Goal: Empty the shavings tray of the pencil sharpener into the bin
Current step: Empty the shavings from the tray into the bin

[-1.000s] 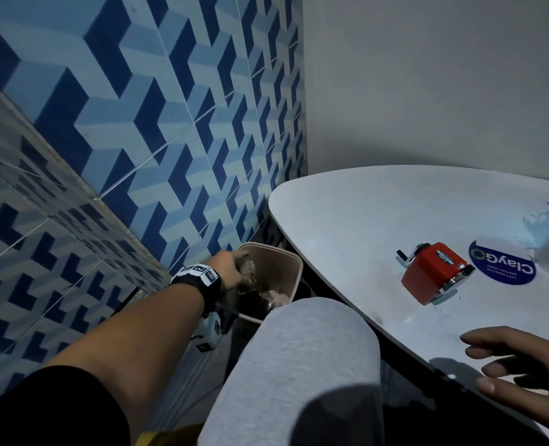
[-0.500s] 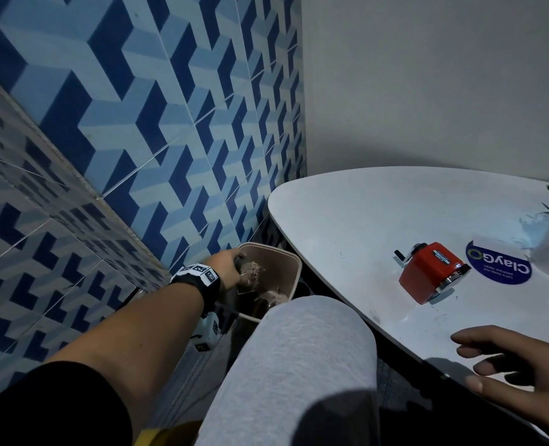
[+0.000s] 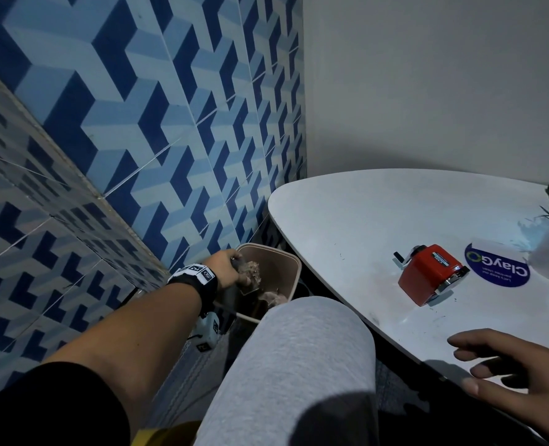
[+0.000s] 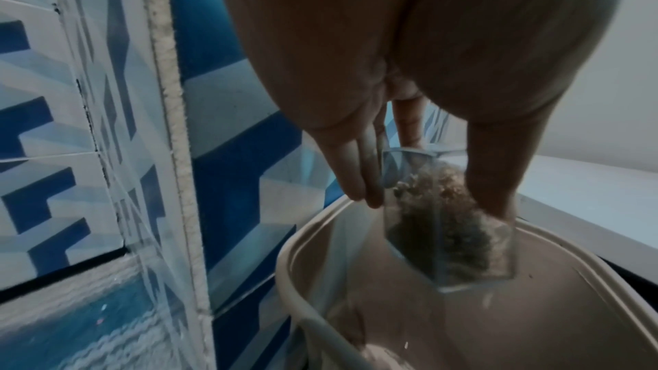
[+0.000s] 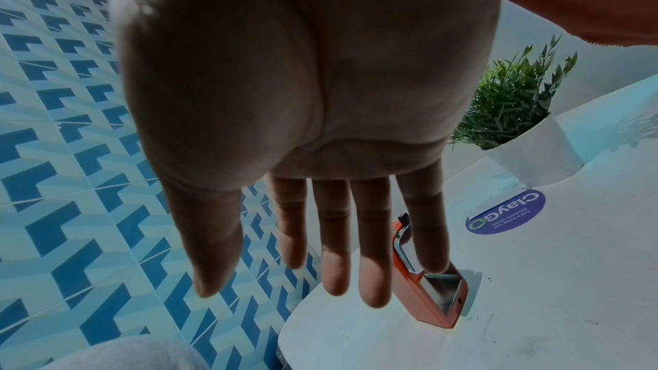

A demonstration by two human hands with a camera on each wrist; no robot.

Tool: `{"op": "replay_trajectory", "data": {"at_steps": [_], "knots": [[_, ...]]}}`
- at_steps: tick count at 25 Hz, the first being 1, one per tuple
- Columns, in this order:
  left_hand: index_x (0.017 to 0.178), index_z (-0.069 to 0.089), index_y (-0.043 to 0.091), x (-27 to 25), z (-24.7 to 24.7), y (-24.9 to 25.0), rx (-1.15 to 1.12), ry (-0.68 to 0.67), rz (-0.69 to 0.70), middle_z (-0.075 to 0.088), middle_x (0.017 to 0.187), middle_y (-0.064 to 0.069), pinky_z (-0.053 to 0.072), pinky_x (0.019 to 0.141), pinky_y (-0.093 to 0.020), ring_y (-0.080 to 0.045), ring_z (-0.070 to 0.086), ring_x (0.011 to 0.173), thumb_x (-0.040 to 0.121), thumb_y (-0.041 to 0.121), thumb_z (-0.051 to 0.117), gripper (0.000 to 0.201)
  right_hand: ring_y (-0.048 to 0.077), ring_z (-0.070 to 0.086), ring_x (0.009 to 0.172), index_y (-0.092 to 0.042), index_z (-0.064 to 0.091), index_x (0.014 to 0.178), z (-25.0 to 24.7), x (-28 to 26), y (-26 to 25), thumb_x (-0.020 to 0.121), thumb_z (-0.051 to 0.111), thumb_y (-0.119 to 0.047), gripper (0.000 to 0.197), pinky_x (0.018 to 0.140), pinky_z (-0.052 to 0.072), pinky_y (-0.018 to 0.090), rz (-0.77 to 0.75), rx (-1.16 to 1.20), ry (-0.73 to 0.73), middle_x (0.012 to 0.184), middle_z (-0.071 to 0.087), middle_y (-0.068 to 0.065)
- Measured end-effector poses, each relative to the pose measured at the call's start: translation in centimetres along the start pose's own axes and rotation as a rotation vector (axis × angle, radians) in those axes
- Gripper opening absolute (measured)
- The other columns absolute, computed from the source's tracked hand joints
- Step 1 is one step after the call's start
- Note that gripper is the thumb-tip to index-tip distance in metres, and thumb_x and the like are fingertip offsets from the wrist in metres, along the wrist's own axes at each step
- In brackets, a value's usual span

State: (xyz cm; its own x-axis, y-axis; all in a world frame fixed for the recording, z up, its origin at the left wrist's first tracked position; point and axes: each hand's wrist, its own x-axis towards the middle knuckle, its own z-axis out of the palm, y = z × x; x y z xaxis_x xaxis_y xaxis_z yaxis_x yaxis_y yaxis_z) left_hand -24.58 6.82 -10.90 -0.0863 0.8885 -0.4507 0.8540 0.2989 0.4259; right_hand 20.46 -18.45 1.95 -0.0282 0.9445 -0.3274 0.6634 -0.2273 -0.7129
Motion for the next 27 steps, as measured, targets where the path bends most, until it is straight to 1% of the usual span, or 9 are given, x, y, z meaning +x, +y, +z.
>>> {"op": "replay_trajectory", "data": {"at_steps": [4,8,11,13,17,19,21,23,27], "knots": [[0.142,0.059,0.027,-0.1,0.5,-0.2,0.045,-0.027,-0.01,0.071,0.134,-0.006,0.057,0.093,-0.036,-0.026,0.067,0.105,0.071,0.031,0.096,0.08,0.001,0.072,0.089,-0.065,0.064,0.109,0.0,0.1,-0.1,0.072,0.091,-0.015,0.068,0.083,0.053,0.019,0.0,0.016,-0.001,0.098,0.076,-0.03],[0.142,0.06,0.028,-0.2,0.4,0.1,0.001,-0.017,-0.032,0.068,0.14,-0.009,0.057,0.101,-0.04,-0.03,0.067,0.111,0.069,0.033,0.097,0.082,-0.001,0.073,0.089,-0.066,0.064,0.108,0.1,0.0,-0.1,0.071,0.091,-0.017,0.067,0.084,0.052,0.019,-0.003,0.002,0.0,0.099,0.075,-0.031],[0.137,0.063,0.028,-0.3,0.3,0.2,0.011,-0.02,-0.048,0.071,0.135,-0.008,0.059,0.102,-0.042,-0.03,0.069,0.111,0.068,0.035,0.098,0.078,-0.002,0.072,0.089,-0.067,0.063,0.108,0.0,0.2,-0.1,0.072,0.091,-0.017,0.068,0.085,0.052,0.019,-0.005,0.001,0.005,0.099,0.075,-0.032],[0.137,0.062,0.028,-0.3,0.2,0.1,0.032,-0.017,-0.049,0.073,0.13,-0.007,0.06,0.099,-0.041,-0.03,0.071,0.108,0.067,0.039,0.097,0.079,0.0,0.073,0.088,-0.066,0.064,0.107,0.0,0.1,0.0,0.071,0.092,-0.017,0.067,0.083,0.052,0.019,0.001,0.005,-0.004,0.099,0.075,-0.031],[0.141,0.06,0.026,-0.6,-0.1,0.2,0.076,-0.017,-0.039,0.071,0.132,-0.007,0.059,0.098,-0.038,-0.031,0.07,0.111,0.072,0.036,0.095,0.077,0.0,0.072,0.088,-0.066,0.064,0.107,0.1,0.0,-0.1,0.071,0.092,-0.017,0.067,0.083,0.052,0.018,0.01,-0.012,-0.013,0.099,0.075,-0.031],[0.143,0.059,0.027,-0.9,-0.1,0.2,0.145,-0.015,-0.016,0.072,0.131,-0.007,0.061,0.096,-0.039,-0.031,0.071,0.111,0.074,0.035,0.093,0.077,-0.001,0.072,0.09,-0.067,0.062,0.108,0.0,0.0,-0.3,0.071,0.091,-0.02,0.067,0.082,0.053,0.019,0.018,-0.024,-0.013,0.1,0.074,-0.033],[0.143,0.057,0.03,-1.3,-0.2,0.3,0.177,-0.015,0.011,0.073,0.131,-0.006,0.062,0.097,-0.04,-0.031,0.071,0.111,0.076,0.034,0.091,0.076,-0.002,0.072,0.091,-0.069,0.061,0.108,0.0,-0.1,-0.4,0.071,0.091,-0.022,0.067,0.074,0.057,0.022,0.029,-0.035,-0.007,0.101,0.074,-0.034],[0.143,0.057,0.032,-1.4,-0.4,0.4,0.173,-0.009,0.038,0.072,0.134,-0.005,0.061,0.098,-0.041,-0.03,0.071,0.112,0.077,0.031,0.091,0.075,-0.003,0.071,0.093,-0.07,0.06,0.107,0.1,-0.3,-0.7,0.071,0.09,-0.025,0.065,0.076,0.058,0.027,0.041,-0.036,-0.01,0.103,0.072,-0.036],[0.146,0.055,0.031,-2.0,-0.5,1.4,0.314,-0.004,0.171,0.054,0.139,-0.008,0.055,0.1,-0.037,-0.034,0.064,0.121,0.076,0.028,0.092,0.079,-0.003,0.071,0.093,-0.07,0.06,0.107,0.0,-0.6,-1.2,0.071,0.09,-0.025,0.065,0.077,0.057,0.028,0.068,-0.038,-0.011,0.104,0.071,-0.036]]}}
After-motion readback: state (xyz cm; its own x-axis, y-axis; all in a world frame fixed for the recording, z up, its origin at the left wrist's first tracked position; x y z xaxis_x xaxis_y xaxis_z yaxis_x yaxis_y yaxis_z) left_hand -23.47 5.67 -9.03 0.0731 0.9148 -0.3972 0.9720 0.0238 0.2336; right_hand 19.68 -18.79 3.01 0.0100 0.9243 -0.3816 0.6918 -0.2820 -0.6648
